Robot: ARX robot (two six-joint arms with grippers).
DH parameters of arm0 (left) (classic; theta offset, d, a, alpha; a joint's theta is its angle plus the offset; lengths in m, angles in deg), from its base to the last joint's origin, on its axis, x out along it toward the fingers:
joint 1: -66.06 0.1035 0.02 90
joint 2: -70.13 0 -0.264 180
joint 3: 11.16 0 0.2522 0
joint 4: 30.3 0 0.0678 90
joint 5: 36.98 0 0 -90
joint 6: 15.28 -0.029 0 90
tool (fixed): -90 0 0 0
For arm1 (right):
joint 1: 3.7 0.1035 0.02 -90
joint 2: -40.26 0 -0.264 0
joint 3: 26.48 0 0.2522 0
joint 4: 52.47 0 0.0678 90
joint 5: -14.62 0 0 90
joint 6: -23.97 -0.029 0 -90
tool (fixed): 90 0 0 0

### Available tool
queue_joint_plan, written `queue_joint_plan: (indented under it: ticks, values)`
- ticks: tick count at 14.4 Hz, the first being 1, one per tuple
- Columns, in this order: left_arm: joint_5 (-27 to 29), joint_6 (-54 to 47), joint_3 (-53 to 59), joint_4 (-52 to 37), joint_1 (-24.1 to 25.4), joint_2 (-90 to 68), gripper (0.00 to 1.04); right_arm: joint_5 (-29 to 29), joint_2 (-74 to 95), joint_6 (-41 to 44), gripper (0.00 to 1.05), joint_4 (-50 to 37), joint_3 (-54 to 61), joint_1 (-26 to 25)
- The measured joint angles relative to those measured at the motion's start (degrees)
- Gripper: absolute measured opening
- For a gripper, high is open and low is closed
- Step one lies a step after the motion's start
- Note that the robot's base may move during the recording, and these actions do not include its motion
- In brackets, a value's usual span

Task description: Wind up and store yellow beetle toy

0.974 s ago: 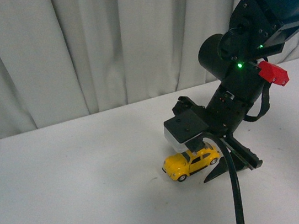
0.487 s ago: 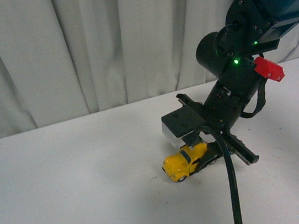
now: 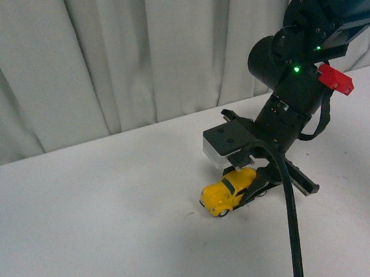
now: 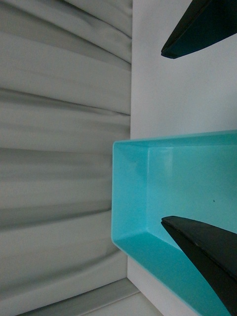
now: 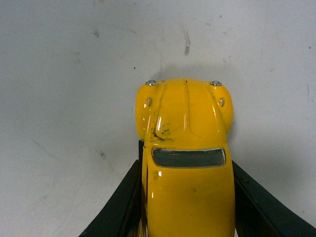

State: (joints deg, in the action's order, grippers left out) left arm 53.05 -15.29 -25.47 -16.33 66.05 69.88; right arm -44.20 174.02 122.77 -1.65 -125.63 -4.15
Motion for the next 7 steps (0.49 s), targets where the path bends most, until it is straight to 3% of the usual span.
queue_joint_plan:
  ticks: [7]
  values:
    - [0.0,0.0,0.0,0.0,0.0,0.0,0.98,1.9,0.2,-0.4,0.42,-1.7,1.4,-2.1]
